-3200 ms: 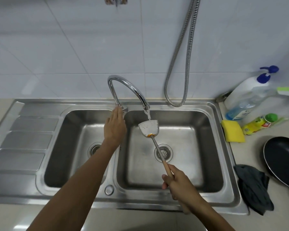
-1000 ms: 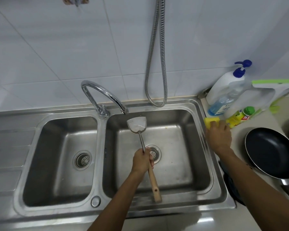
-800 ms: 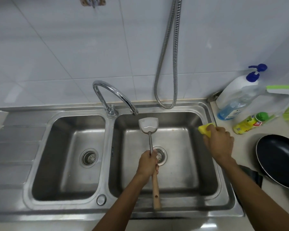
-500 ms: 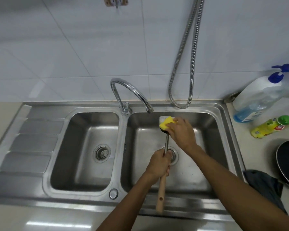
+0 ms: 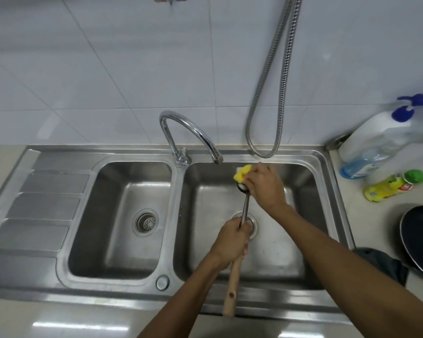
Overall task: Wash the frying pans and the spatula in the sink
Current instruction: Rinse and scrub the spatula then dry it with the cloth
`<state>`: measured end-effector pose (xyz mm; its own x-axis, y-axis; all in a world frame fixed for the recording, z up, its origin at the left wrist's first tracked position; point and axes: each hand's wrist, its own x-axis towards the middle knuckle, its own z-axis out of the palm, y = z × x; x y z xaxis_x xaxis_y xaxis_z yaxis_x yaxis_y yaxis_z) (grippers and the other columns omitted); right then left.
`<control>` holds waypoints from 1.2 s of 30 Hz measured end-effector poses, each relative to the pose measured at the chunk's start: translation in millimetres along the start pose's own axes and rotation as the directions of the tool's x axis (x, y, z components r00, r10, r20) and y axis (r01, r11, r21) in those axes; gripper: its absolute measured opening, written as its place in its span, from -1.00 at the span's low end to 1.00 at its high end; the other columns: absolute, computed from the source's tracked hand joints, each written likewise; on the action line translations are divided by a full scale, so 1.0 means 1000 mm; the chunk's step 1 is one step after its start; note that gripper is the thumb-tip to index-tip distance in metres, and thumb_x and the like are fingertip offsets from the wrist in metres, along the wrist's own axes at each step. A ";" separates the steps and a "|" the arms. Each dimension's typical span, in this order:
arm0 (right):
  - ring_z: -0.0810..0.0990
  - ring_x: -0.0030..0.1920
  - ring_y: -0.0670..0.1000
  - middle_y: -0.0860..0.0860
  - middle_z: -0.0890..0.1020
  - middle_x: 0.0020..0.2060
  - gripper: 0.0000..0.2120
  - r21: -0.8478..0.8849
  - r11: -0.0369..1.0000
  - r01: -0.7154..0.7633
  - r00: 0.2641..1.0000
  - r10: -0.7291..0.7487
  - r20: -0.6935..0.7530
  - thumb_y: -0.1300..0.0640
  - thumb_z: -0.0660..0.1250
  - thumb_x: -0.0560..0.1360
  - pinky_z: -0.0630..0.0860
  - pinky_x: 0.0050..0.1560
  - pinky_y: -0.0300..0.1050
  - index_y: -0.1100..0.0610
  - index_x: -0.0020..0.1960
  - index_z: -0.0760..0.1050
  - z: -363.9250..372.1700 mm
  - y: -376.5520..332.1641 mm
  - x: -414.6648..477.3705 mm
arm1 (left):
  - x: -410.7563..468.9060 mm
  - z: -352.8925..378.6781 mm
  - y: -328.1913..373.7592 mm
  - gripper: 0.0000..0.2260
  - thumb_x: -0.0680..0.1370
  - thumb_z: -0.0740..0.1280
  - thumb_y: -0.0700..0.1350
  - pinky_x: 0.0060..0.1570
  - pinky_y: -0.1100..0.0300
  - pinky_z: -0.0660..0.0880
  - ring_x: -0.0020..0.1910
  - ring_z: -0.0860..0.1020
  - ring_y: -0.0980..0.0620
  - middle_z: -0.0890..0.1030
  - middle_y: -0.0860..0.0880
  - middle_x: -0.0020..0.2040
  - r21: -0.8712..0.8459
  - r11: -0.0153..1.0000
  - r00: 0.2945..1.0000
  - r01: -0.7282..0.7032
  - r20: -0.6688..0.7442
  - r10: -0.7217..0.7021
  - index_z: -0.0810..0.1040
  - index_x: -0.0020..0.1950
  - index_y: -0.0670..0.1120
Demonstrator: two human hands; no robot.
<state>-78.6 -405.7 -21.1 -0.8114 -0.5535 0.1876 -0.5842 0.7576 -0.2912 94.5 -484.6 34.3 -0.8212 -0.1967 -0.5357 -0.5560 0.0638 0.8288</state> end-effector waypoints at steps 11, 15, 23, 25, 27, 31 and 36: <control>0.50 -0.09 0.07 -0.05 0.61 -0.04 -0.95 0.293 0.956 0.010 1.000 -0.014 0.011 0.06 0.48 0.51 0.50 -0.06 -0.08 -0.05 -0.05 0.72 -0.020 -0.035 -0.061 | 0.006 -0.014 -0.004 -0.71 0.66 0.20 -0.05 -0.47 0.18 0.41 -0.57 0.44 0.03 0.47 0.02 -0.51 0.063 0.998 0.999 -0.010 -0.043 0.013 0.39 -0.26 -0.03; 0.51 -0.08 0.19 0.12 0.61 -0.06 -0.89 0.022 0.991 -0.129 0.990 0.130 -0.050 0.15 0.41 0.53 0.53 -0.05 0.12 0.12 -0.14 0.69 -0.030 -0.004 0.000 | -0.006 0.002 0.009 -0.76 0.67 0.19 -0.07 -0.47 0.23 0.42 -0.52 0.43 0.11 0.46 0.01 -0.42 0.032 0.999 1.000 -0.011 0.021 0.011 0.40 -0.19 -0.07; 0.48 -0.06 0.03 -0.06 0.57 -0.05 -0.94 0.346 0.931 -0.114 0.993 0.104 0.049 0.06 0.48 0.51 0.38 -0.07 -0.16 -0.04 -0.02 0.70 -0.019 -0.030 -0.058 | 0.012 -0.013 0.008 -0.74 0.63 0.24 0.00 -0.41 0.14 0.47 -0.45 0.52 0.06 0.55 0.04 -0.36 0.199 0.980 0.997 -0.017 -0.070 0.032 0.42 -0.24 -0.04; 0.47 -0.08 0.01 -0.13 0.58 -0.05 -0.96 0.330 0.935 -0.127 0.992 0.122 0.035 0.00 0.47 0.51 0.42 -0.11 -0.16 -0.11 -0.04 0.70 -0.015 -0.020 -0.063 | 0.009 -0.010 0.002 -0.73 0.63 0.24 0.01 -0.36 0.29 0.40 -0.36 0.51 0.12 0.53 0.08 -0.32 0.328 0.944 0.993 -0.035 -0.094 0.069 0.40 -0.27 0.02; 0.50 -0.12 0.07 -0.09 0.59 -0.07 -0.97 0.203 0.973 -0.111 0.993 0.115 -0.010 0.01 0.49 0.49 0.52 -0.19 -0.06 -0.07 -0.10 0.71 -0.019 -0.012 -0.058 | 0.004 -0.002 -0.002 -0.79 0.63 0.22 -0.02 -0.33 0.37 0.32 -0.27 0.51 0.13 0.54 0.11 -0.26 0.336 0.941 0.988 -0.048 -0.121 0.094 0.43 -0.21 0.06; 0.53 -0.11 0.15 0.02 0.64 0.01 -0.95 0.007 0.999 0.037 0.985 -0.035 -0.171 0.07 0.53 0.46 0.55 -0.22 0.01 0.00 -0.09 0.71 -0.030 -0.015 -0.049 | 0.005 0.010 -0.001 -0.85 0.64 0.17 -0.05 -0.27 0.16 0.37 -0.20 0.55 -0.02 0.58 0.01 -0.13 0.385 0.919 0.961 -0.087 -0.212 0.180 0.42 0.21 0.03; 0.53 -0.09 0.20 0.05 0.64 0.03 -0.95 -0.036 0.996 -0.083 0.987 0.077 -0.143 0.03 0.48 0.49 0.52 -0.11 0.03 -0.03 -0.08 0.71 -0.043 -0.008 -0.031 | 0.005 0.007 -0.027 -0.74 0.66 0.18 -0.08 -0.20 0.03 0.48 -0.11 0.62 -0.16 0.67 -0.08 -0.01 0.596 0.754 0.878 -0.278 -0.162 0.451 0.36 0.36 0.02</control>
<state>-50.0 -379.7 15.9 -0.8484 -0.4385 0.2964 -0.5151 0.8130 -0.2714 104.8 -480.1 8.5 -0.9507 -0.3020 -0.0699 -0.2675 0.6855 0.6771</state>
